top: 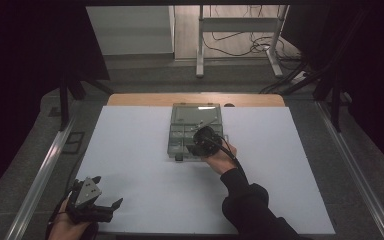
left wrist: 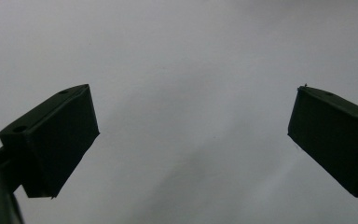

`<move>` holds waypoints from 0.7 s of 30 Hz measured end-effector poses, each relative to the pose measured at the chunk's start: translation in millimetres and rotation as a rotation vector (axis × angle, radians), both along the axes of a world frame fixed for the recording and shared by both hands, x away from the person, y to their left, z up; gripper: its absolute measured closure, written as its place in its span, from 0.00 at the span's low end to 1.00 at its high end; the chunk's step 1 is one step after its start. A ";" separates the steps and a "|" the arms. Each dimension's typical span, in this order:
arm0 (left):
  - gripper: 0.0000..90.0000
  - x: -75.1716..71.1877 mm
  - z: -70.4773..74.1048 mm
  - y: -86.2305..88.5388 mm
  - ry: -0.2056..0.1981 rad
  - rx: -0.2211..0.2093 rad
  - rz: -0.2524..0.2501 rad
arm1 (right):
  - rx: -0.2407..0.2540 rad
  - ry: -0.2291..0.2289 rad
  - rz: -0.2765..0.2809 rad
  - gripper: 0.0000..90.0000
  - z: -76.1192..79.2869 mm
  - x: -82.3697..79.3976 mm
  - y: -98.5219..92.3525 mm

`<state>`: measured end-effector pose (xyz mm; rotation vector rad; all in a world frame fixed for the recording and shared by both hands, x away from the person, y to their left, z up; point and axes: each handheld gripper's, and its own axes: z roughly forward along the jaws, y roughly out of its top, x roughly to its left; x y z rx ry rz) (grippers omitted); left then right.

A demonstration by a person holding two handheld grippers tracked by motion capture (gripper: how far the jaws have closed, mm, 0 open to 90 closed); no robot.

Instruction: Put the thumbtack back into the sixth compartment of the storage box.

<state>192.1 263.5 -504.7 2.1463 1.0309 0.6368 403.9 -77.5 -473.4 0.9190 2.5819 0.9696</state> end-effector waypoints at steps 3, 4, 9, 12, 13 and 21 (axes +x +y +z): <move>0.02 0.0 0.0 -0.2 0.000 0.000 0.000 | 0.008 -0.010 0.005 0.61 1.6 -4.1 -2.6; 0.02 0.0 -0.1 -0.3 0.000 0.001 0.000 | 0.011 -0.004 0.003 0.59 1.6 -5.6 -3.2; 0.02 0.1 -0.1 -0.4 0.000 0.002 0.001 | 0.018 -0.005 0.008 0.53 -0.9 -11.7 -9.8; 0.02 0.0 -0.1 -0.6 -0.001 0.003 0.000 | 0.022 -0.008 0.009 0.51 -1.0 -15.6 -14.2; 0.02 0.0 -0.1 -0.7 -0.001 0.004 -0.001 | 0.028 -0.005 0.006 0.50 -0.8 -17.5 -15.5; 0.02 -0.2 0.0 -0.6 -0.002 0.003 -0.001 | 0.032 -0.024 0.007 0.41 2.8 -33.1 -28.8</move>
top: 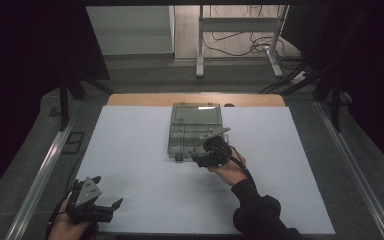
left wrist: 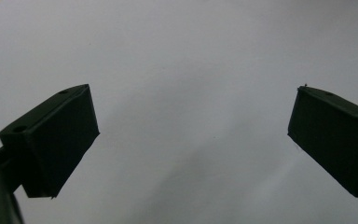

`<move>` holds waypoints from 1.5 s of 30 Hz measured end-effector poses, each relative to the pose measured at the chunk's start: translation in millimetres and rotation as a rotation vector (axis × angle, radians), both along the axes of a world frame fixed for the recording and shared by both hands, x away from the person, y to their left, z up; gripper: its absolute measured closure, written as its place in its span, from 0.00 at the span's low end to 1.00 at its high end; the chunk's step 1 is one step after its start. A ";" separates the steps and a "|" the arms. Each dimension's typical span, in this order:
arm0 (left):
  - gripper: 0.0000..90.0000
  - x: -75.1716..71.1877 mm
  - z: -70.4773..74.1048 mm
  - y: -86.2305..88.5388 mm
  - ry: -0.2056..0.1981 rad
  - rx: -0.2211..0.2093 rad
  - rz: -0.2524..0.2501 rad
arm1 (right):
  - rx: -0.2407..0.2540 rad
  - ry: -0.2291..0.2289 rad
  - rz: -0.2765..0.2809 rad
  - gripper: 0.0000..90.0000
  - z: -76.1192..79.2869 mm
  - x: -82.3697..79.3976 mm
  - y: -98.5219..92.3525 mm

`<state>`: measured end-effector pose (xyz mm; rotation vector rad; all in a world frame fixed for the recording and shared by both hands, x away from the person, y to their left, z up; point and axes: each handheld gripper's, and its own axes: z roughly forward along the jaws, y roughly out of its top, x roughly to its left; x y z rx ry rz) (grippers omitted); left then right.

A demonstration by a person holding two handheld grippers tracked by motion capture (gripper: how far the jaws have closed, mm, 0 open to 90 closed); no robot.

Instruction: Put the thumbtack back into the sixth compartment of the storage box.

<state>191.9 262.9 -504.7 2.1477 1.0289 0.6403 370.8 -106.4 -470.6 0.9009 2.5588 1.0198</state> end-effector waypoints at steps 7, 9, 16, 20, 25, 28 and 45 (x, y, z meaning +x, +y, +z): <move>0.02 -0.7 0.4 0.4 -0.006 -0.004 0.005 | -0.003 -0.012 0.000 0.36 -1.3 -14.5 -6.4; 0.02 -0.9 0.7 1.4 -0.010 -0.011 0.013 | -0.004 -0.015 0.003 0.35 -1.1 -18.1 -7.5; 0.02 -1.1 1.5 3.6 0.000 -0.033 0.023 | -0.011 -0.030 0.019 0.28 2.4 -29.9 -15.8; 0.02 -0.6 1.3 3.3 0.005 -0.032 0.021 | -0.027 -0.048 0.019 0.24 2.3 -38.7 -24.7; 0.02 -0.1 1.0 3.2 0.009 -0.032 0.018 | -0.019 -0.047 0.010 0.17 3.2 -47.6 -36.8; 0.02 -0.1 1.1 3.5 0.010 -0.033 0.018 | -0.013 -0.053 0.002 0.11 3.9 -51.8 -41.5; 0.01 0.1 1.3 4.2 0.013 -0.031 0.015 | -0.002 -0.079 -0.060 0.01 8.2 -79.4 -80.7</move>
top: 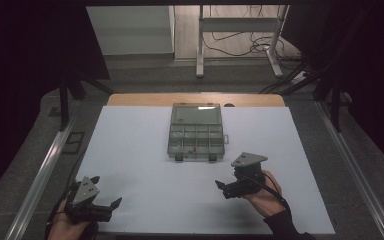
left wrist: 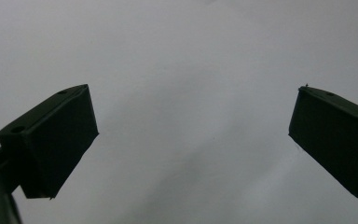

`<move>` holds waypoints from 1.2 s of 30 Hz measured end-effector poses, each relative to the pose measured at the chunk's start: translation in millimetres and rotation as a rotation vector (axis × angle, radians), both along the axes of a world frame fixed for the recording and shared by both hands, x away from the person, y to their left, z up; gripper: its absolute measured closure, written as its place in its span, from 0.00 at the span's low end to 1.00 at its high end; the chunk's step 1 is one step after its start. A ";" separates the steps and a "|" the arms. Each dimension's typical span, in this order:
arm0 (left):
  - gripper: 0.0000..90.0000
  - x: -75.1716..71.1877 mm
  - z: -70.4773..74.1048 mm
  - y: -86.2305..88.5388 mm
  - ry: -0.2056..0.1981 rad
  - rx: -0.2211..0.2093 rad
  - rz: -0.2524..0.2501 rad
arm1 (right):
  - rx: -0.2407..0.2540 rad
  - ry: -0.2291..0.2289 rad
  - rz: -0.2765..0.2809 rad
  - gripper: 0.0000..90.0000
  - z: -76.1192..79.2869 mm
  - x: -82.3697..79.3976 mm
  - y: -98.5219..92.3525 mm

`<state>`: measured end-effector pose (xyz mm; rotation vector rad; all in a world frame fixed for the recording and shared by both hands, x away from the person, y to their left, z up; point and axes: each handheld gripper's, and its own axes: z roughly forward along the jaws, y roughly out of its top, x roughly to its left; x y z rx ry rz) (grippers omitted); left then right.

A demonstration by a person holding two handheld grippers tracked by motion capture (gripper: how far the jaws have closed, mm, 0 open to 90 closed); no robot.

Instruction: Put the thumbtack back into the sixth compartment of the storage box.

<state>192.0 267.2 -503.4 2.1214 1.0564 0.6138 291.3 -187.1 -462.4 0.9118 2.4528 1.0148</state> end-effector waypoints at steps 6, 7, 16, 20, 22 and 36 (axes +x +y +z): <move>0.01 -0.1 0.0 -0.2 0.000 0.001 0.001 | 0.014 -0.005 -0.026 0.00 2.1 -8.3 -16.6; 0.01 0.0 0.0 -0.1 0.000 0.001 0.001 | 0.018 -0.006 -0.030 0.00 2.4 -9.7 -19.1; 0.01 0.0 0.0 0.3 0.000 -0.005 0.004 | 0.041 -0.022 -0.099 0.00 2.6 -24.4 -44.7; 0.01 0.1 0.0 0.5 0.001 -0.008 0.005 | 0.049 -0.029 -0.121 0.00 3.0 -31.8 -56.4; 0.01 0.1 -0.1 0.5 0.001 -0.009 0.006 | 0.055 -0.031 -0.133 0.00 3.0 -35.6 -62.1; 0.01 0.2 -0.1 1.1 0.002 -0.013 0.008 | 0.056 -0.055 -0.250 0.00 -1.2 -62.3 -99.5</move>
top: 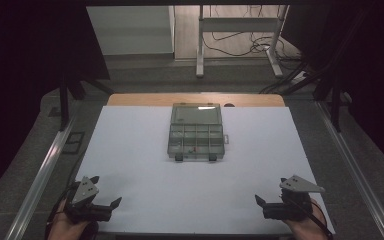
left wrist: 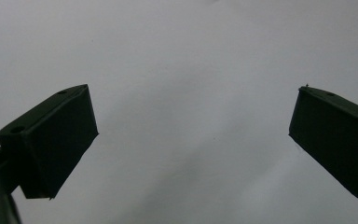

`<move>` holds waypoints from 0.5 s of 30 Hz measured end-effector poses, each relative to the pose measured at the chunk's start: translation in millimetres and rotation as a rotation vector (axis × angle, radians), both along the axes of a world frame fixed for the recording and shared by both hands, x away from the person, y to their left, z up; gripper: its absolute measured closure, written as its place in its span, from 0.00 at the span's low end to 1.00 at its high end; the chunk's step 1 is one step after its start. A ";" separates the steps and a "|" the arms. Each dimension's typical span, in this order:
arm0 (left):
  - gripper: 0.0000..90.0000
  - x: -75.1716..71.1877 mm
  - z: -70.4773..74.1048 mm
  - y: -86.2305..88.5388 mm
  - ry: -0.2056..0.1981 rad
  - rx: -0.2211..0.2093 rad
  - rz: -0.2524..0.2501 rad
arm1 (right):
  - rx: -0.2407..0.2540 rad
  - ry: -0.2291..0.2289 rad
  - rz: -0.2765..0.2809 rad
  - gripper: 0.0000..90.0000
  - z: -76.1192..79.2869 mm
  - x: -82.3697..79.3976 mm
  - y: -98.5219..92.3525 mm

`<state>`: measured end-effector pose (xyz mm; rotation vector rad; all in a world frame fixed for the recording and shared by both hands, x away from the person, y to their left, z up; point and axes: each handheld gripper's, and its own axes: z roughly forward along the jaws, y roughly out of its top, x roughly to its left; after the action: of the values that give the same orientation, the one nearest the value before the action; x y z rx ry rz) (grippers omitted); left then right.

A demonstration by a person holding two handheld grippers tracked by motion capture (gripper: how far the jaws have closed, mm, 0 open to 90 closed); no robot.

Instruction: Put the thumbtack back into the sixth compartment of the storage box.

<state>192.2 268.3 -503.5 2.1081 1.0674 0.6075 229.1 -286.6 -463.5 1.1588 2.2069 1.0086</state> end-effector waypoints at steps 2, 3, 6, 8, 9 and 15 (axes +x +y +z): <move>0.01 0.0 0.1 0.3 0.000 0.000 0.000 | 0.005 0.003 -0.013 0.00 -1.4 -2.8 -4.2; 0.01 0.0 0.1 0.4 0.000 -0.001 0.000 | 0.005 0.004 -0.018 0.00 -2.3 -4.0 -6.1; 0.01 -0.1 0.0 0.6 0.000 -0.004 0.002 | -0.002 0.010 -0.033 0.00 -5.0 -7.2 -10.4; 0.01 0.0 0.0 0.8 -0.001 -0.005 0.003 | -0.009 0.014 -0.042 0.00 -6.8 -9.1 -12.5; 0.01 0.0 0.0 0.8 -0.001 -0.006 0.003 | -0.016 0.015 -0.045 0.00 -7.7 -9.9 -13.5; 0.01 -0.1 0.0 0.8 -0.001 -0.006 0.003 | -0.034 0.033 -0.060 0.00 -11.4 -11.3 -16.3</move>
<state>192.1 269.1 -503.5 2.1014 1.0711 0.6058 217.8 -302.9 -474.9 1.2275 2.1928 0.9307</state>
